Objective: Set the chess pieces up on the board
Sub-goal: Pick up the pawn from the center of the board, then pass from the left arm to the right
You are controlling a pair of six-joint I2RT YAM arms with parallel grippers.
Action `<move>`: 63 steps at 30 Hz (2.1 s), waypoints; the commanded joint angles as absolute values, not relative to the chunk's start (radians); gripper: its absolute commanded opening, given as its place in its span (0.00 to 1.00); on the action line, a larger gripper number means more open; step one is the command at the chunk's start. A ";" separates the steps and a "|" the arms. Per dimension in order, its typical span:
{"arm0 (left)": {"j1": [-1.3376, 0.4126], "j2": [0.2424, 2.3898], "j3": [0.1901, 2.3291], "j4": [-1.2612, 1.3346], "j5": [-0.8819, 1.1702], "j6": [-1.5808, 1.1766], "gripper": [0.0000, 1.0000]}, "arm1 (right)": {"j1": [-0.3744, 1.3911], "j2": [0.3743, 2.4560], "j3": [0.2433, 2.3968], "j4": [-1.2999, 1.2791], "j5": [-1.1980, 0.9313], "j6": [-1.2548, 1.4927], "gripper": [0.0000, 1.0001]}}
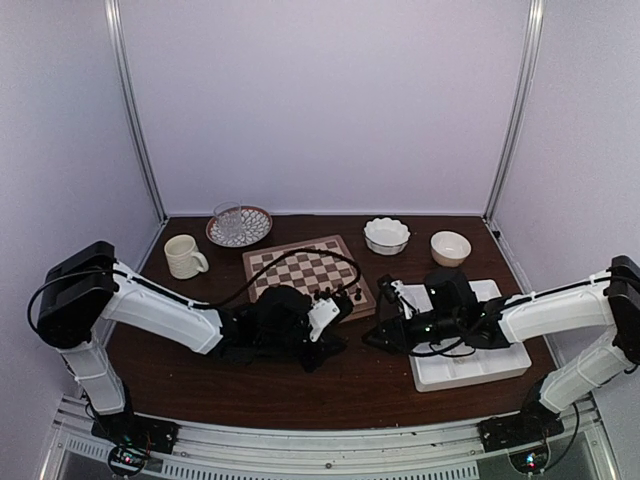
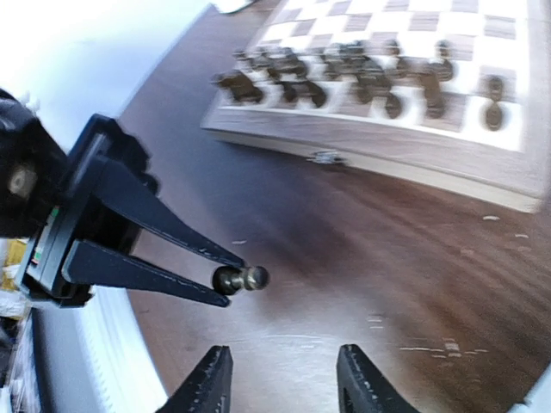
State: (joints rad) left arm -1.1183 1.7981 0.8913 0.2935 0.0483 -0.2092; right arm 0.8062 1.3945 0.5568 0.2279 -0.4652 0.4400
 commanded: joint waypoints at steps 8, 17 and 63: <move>-1.120 1.668 0.716 0.590 0.151 -0.036 0.11 | 0.793 1.412 0.531 0.482 -0.805 0.587 0.51; -1.120 1.653 0.665 0.692 0.174 0.025 0.11 | 0.790 1.471 0.541 0.545 -0.859 0.637 0.49; -1.143 1.678 0.679 0.690 0.237 0.061 0.11 | 0.790 1.634 0.574 0.721 -0.964 0.742 0.14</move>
State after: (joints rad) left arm -1.1362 1.6764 0.6594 0.6632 0.2245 0.0441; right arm 0.7948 1.6184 0.5510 0.6804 -0.9455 0.7387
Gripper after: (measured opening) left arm 0.143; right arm 0.180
